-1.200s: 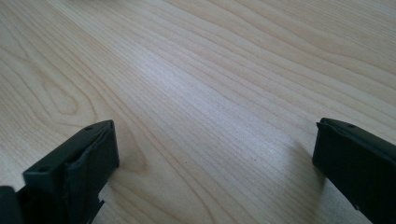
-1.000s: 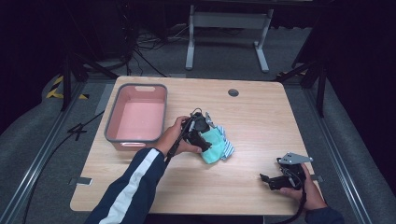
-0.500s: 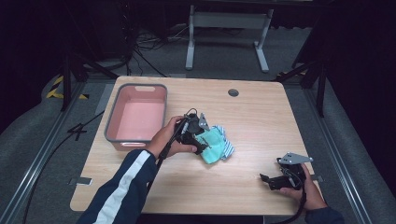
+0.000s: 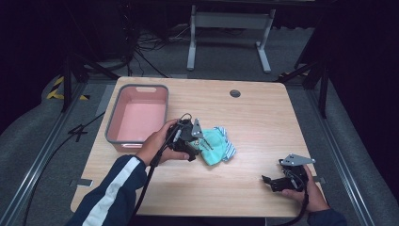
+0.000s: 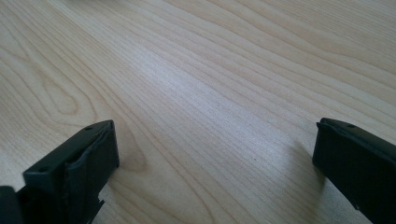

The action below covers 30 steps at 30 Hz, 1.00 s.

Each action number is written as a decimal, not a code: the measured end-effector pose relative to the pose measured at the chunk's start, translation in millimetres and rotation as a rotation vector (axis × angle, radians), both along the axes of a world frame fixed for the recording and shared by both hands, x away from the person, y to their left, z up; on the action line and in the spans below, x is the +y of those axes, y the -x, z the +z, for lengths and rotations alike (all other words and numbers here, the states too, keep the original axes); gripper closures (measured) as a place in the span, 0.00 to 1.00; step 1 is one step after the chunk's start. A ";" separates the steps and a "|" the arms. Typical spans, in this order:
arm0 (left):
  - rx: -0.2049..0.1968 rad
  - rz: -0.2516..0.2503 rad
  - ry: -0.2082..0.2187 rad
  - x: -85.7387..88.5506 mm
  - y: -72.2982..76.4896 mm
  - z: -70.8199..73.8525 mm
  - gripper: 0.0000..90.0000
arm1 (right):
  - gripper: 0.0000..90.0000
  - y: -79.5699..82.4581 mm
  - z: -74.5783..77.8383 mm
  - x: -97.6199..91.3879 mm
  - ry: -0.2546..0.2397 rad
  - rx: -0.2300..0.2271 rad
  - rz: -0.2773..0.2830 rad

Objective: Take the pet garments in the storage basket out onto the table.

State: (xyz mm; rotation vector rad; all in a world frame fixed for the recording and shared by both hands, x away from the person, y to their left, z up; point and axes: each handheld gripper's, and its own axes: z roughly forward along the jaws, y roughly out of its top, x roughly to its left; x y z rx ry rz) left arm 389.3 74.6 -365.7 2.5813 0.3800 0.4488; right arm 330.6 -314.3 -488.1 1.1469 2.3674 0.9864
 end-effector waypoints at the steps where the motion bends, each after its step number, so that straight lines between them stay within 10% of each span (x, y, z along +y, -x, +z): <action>1: -0.004 -0.002 -0.002 2.1 1.3 0.4 0.26 | 0.01 0.0 0.0 0.0 0.000 0.000 0.000; 30: -0.047 0.006 0.012 83.8 55.8 -3.2 0.28 | 0.01 0.1 0.0 0.0 0.000 0.000 -0.001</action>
